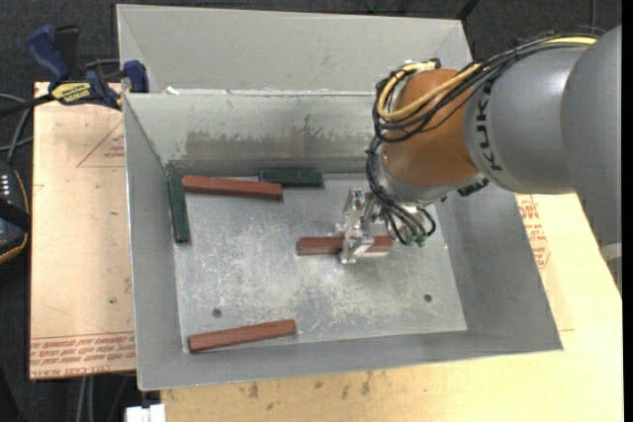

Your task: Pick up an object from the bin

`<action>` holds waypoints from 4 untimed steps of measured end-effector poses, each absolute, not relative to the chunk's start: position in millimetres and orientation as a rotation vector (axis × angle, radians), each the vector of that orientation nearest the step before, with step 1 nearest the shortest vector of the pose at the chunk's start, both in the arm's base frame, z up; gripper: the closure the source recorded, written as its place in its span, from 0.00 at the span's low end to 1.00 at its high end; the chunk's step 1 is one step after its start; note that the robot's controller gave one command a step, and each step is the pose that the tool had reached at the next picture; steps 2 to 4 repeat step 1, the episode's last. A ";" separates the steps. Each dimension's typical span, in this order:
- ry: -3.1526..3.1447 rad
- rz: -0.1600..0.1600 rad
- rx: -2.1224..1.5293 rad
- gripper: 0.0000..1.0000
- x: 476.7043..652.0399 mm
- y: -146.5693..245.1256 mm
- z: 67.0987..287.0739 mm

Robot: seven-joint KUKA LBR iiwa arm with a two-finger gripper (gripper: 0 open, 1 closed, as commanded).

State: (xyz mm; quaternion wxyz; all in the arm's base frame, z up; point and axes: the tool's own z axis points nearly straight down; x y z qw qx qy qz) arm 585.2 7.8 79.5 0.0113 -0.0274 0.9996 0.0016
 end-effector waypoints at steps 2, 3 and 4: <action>3.129 0.000 -0.075 1.00 575.5 -4.6 261.8; 3.129 0.000 -0.075 1.00 575.5 -4.6 261.8; 3.129 0.000 -0.075 1.00 575.5 -4.6 261.8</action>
Offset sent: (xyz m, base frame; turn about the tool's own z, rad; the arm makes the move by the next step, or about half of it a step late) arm 0.0000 0.0000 0.0000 0.0000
